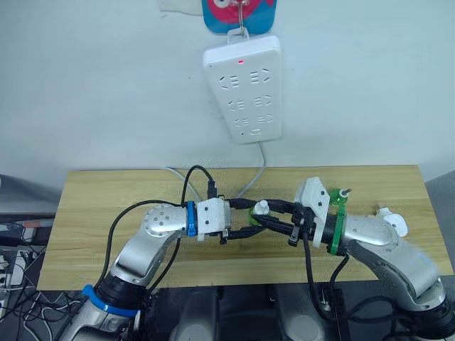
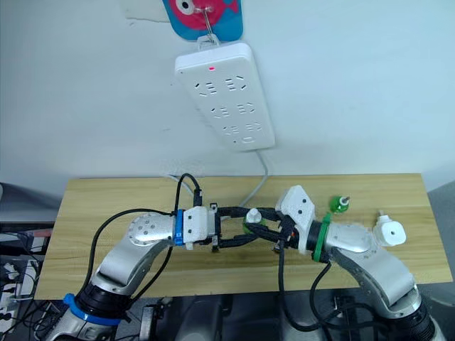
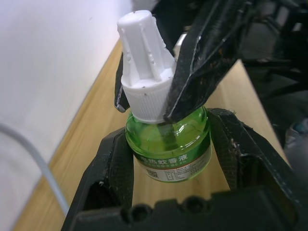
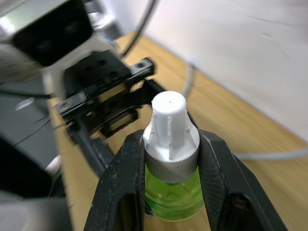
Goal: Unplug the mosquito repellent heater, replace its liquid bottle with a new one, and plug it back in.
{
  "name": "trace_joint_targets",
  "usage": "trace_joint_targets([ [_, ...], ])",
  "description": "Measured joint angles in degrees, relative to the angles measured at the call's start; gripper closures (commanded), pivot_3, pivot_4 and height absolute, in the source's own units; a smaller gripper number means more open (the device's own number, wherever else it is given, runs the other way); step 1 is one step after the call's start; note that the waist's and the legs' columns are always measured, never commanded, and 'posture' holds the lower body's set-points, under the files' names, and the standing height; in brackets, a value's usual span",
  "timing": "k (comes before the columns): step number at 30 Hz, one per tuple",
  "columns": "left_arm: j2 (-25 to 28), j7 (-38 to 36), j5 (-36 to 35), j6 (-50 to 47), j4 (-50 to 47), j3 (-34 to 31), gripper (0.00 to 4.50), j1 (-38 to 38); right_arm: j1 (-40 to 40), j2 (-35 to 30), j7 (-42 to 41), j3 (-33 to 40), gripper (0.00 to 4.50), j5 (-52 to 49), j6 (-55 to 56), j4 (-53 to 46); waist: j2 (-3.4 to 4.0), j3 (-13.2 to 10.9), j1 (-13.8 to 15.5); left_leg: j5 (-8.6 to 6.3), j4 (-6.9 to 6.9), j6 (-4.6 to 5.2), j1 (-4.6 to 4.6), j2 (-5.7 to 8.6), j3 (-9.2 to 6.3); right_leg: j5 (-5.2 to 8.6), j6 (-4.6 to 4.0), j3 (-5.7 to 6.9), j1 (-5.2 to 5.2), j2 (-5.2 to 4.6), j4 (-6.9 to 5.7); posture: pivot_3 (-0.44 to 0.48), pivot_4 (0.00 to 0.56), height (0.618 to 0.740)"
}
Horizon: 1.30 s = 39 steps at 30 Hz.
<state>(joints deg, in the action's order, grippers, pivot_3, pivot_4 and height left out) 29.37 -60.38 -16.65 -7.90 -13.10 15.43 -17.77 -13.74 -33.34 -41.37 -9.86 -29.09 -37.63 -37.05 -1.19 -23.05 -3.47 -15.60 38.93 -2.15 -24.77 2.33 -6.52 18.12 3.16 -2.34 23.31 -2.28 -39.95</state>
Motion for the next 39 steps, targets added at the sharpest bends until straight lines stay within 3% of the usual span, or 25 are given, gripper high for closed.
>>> trace_joint_targets([
  [7,1.39,-13.84,-2.82,12.4,7.69,-0.37,2.26,-2.75,-10.12,-1.81,-22.09,-5.51,3.38,2.64,11.57,11.86,-0.11,0.7,0.16,0.0,0.03,0.01,0.0,0.01,0.02,0.0,0.0,0.06,0.0,0.0,0.02,-0.067,0.301,0.74],
  [15,0.78,-24.43,-5.63,12.99,9.33,0.71,2.26,-5.64,-16.67,0.58,-38.68,-7.85,3.38,3.02,16.43,19.76,-0.2,1.8,0.15,0.0,0.05,0.0,0.0,-0.02,-0.01,0.0,0.0,0.18,0.03,-0.01,0.0,-0.057,0.279,0.74],
  [17,0.39,-24.69,-5.44,13.0,9.72,0.7,2.26,-6.13,-17.3,1.21,-39.98,-7.84,2.65,3.04,17.13,21.38,-0.2,2.07,0.2,0.01,0.06,0.0,0.0,-0.01,-0.01,0.0,-0.01,0.19,0.03,-0.02,-0.01,-0.06,0.277,0.74],
  [20,-2.97,-21.99,-3.6,12.91,9.95,2.02,2.26,-7.74,-18.66,4.46,-38.98,-7.73,1.76,0.72,16.61,20.89,-0.22,2.4,0.22,0.01,0.09,0.0,0.0,0.02,-0.01,0.0,-0.01,0.18,0.03,-0.05,-0.02,-0.064,0.278,0.74],
  [25,-3.54,-14.75,-1.82,10.17,9.4,0.99,2.26,-5.57,-13.21,-0.79,-32.93,-1.29,0.04,-0.92,13.11,15.38,-0.39,2.71,0.32,0.01,0.05,0.0,0.0,0.01,-0.08,0.0,-0.01,0.25,0.05,-0.05,-0.04,-0.069,0.28,0.74],
  [33,-3.91,-1.67,-0.86,3.88,1.47,-1.0,2.26,3.1,2.05,-2.79,-15.62,6.78,0.04,0.51,9.08,3.4,-0.4,3.26,0.15,0.0,0.06,0.0,0.0,-0.02,0.02,0.0,-0.01,0.18,0.1,-0.04,-0.18,-0.07,0.287,0.74],
  [39,-4.59,5.39,2.32,2.53,0.24,-2.02,2.26,3.58,8.92,1.66,-2.17,4.54,0.04,6.03,8.22,-2.46,-0.36,3.84,0.29,0.0,0.06,0.01,0.01,-0.01,0.05,0.0,-0.01,0.15,0.09,-0.03,-0.2,-0.068,0.298,0.74],
])
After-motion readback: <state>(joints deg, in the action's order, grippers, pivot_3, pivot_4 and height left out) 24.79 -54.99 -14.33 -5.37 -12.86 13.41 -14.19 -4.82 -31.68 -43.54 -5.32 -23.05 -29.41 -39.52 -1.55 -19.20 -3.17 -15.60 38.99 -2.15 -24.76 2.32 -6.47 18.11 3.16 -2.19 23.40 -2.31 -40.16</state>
